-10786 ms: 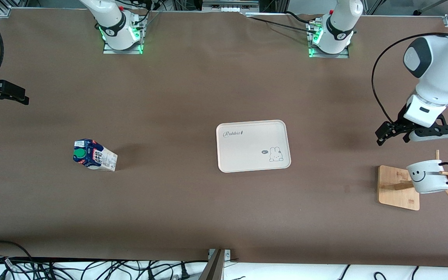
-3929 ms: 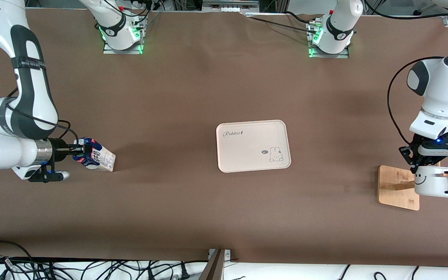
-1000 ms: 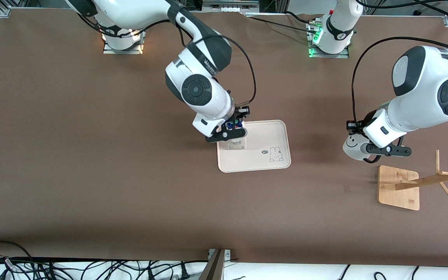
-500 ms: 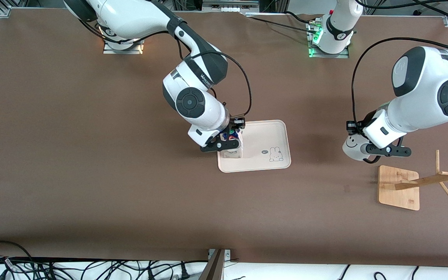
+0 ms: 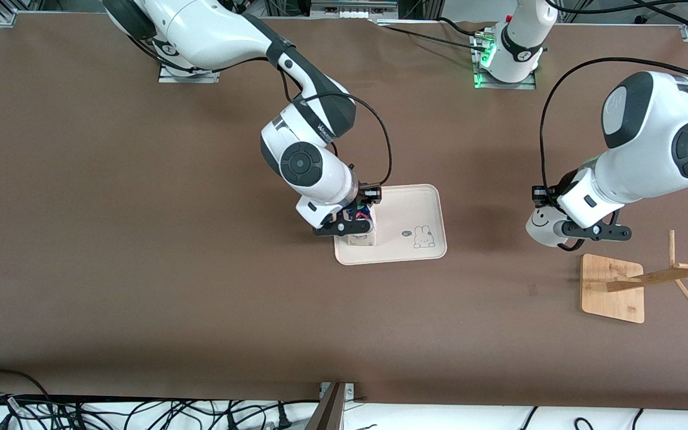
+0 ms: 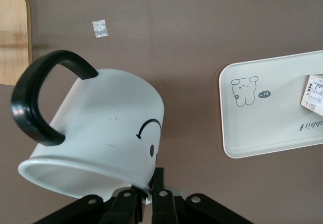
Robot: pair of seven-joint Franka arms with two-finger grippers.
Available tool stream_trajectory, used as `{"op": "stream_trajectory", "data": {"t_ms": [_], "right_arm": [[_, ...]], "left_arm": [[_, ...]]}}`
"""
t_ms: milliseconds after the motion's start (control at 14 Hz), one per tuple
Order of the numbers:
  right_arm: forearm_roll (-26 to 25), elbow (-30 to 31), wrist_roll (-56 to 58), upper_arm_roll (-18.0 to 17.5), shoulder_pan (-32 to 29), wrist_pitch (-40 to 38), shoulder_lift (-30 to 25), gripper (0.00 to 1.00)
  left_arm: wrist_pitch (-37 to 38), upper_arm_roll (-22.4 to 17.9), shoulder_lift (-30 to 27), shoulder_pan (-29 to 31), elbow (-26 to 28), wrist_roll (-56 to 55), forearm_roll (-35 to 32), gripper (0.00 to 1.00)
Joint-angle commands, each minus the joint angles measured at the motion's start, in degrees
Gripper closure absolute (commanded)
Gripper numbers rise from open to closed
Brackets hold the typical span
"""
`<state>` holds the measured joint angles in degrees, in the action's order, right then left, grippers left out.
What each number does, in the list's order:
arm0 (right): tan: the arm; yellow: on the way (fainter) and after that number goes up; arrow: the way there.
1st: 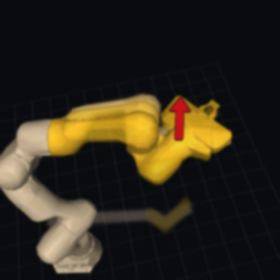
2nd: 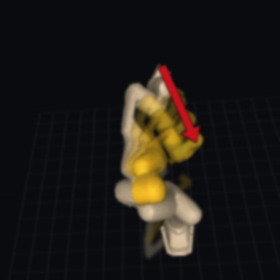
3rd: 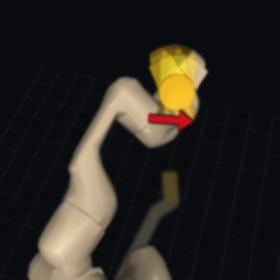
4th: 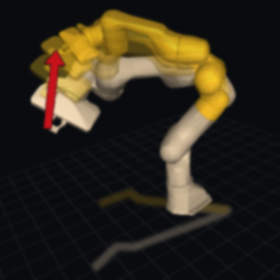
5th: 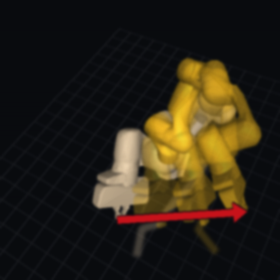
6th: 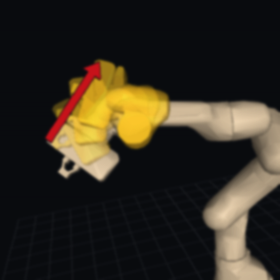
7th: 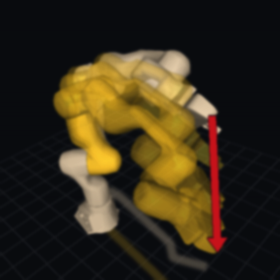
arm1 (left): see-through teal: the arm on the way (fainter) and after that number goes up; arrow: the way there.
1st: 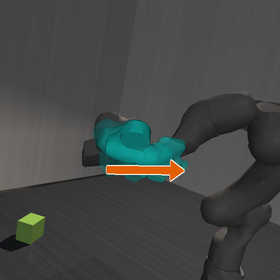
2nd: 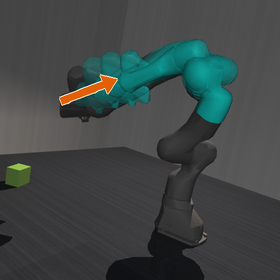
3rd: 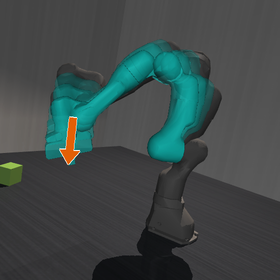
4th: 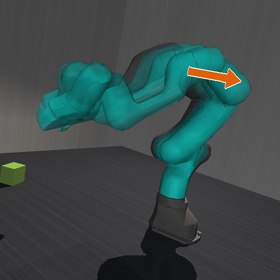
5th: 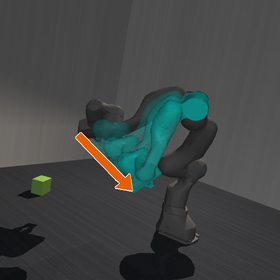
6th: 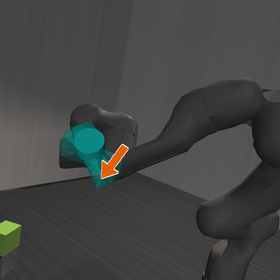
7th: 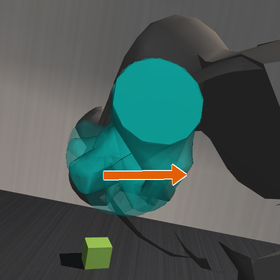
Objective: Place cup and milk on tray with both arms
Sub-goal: 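Lower the carton onto the tray and open the right gripper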
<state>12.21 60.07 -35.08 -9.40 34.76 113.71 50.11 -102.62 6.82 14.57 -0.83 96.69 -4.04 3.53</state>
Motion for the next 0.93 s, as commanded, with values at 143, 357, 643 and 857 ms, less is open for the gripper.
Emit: {"op": "stream_trajectory", "data": {"t_ms": [143, 357, 643, 857], "right_arm": [[0.19, 0.23, -4.2, -0.18, -0.21, 0.02, -2.2, 0.0], [0.01, 0.05, -5.88, -0.01, -0.3, -3.66, -4.48, 0.0], [-0.08, 0.05, -7.55, 4.46, -1.53, -13.22, -12.99, 0.0], [0.01, -0.04, -7.11, 5.62, -5.04, -22.88, -20.9, 0.0]], "left_arm": [[1.55, 0.13, 0.64, -0.05, -1.94, -0.36, 1.22, 1.0], [1.55, 0.13, 1.07, -0.13, -2.03, -0.45, 2.01, 1.0], [1.29, 0.65, 3.71, -3.2, -3.35, -6.93, 2.1, 1.0], [1.29, 1.88, 8.18, -6.53, -5.45, -13.16, 3.32, 1.0]]}}
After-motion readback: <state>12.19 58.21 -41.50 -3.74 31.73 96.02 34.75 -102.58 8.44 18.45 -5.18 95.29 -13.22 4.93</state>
